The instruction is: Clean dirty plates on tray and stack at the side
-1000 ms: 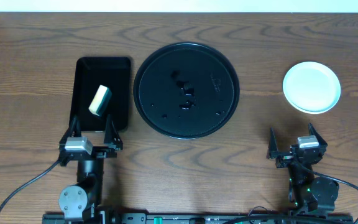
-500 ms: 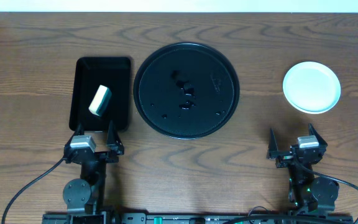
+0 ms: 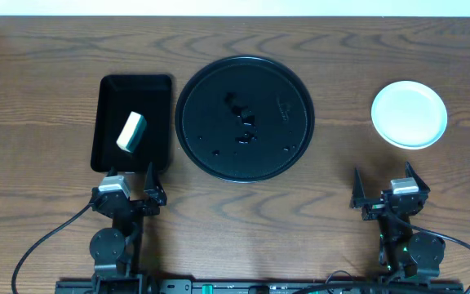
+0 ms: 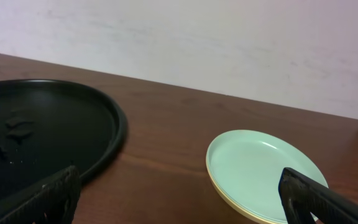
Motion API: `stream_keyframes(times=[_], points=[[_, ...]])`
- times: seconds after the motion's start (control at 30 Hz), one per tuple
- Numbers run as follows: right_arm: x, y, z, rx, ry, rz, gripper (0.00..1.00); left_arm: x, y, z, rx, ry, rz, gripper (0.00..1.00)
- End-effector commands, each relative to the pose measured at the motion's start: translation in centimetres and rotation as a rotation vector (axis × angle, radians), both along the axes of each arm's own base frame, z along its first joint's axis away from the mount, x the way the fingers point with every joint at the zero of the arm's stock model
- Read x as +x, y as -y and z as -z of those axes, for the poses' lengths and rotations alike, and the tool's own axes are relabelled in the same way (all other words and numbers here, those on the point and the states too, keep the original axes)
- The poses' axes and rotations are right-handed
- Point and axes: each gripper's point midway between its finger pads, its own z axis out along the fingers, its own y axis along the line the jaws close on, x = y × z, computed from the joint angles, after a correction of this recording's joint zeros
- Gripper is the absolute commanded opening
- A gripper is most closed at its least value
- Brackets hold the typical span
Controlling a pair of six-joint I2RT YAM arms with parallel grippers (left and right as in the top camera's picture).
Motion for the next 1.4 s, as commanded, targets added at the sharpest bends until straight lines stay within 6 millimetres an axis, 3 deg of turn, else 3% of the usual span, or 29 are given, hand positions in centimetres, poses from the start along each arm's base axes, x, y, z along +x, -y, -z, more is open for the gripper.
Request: stream_keyframes(times=[0.0,0.23,1.37], points=[[-0.03,0.10,0.02,-0.008,0.001,0.003,0.99,-0.17,0.16,1.35,0.019,-0.050,0.009,0.85],[-0.03,0.10,0.02,-0.008,0.001,0.003,0.99,-0.17,0.80,1.36,0.107,-0.050,0.048,0.85],[-0.03,0.10,0.03,-0.007,0.001,0.003,0.99,-0.16,0.79,1.38,0.106,-0.051,0.047,0.85]])
